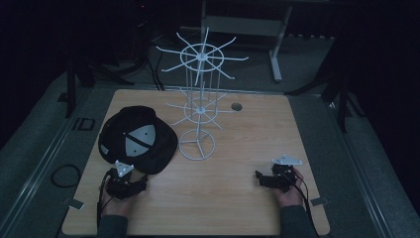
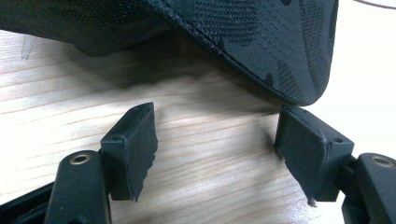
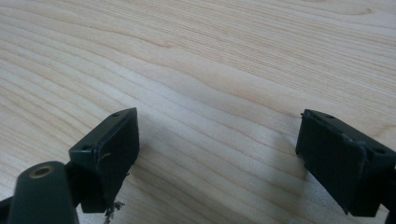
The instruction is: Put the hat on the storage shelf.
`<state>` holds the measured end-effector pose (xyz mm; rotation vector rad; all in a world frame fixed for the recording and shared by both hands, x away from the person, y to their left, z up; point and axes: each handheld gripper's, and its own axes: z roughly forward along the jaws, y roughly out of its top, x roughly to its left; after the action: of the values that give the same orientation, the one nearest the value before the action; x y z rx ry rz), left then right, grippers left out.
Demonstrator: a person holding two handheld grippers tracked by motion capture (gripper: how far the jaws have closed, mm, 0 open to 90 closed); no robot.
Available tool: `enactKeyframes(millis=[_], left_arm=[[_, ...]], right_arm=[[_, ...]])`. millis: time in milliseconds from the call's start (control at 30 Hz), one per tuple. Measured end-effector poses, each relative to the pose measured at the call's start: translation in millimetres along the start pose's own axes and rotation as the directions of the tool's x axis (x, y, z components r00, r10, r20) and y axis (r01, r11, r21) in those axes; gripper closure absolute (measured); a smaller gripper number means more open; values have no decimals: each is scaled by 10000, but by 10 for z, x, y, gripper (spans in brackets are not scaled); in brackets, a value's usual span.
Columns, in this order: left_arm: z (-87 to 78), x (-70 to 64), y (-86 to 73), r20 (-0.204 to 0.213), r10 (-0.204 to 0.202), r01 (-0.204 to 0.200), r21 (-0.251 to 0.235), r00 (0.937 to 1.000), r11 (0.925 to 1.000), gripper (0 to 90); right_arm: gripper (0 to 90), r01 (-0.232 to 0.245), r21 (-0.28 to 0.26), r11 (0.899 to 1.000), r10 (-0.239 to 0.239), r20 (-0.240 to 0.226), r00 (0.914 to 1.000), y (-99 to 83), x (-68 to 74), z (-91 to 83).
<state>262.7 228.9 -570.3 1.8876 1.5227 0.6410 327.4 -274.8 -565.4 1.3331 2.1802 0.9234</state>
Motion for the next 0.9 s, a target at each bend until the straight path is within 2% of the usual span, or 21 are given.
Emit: enactKeyframes(millis=[367, 667, 800, 900], left_arm=[[-8, -15, -1, 80, 68, -69, 39, 9999, 10000, 305], [20, -166, 23, 368, 369, -368, -31, 9986, 9993, 321], [43, -250, 38, 447, 272, -266, -131, 9986, 9996, 339], [60, -301, 61, 730, -69, 85, -212, 9973, 9997, 357]], right_arm=[[131, 8, 0, 10000, -8, -3, 10000, -1, 1, -1], [131, 4, 2, 10000, -4, -5, 10000, -1, 1, -2], [131, 9, 0, 10000, -9, -4, 10000, -1, 1, -1], [131, 7, 1, 10000, -7, -5, 10000, -1, 1, -1]])
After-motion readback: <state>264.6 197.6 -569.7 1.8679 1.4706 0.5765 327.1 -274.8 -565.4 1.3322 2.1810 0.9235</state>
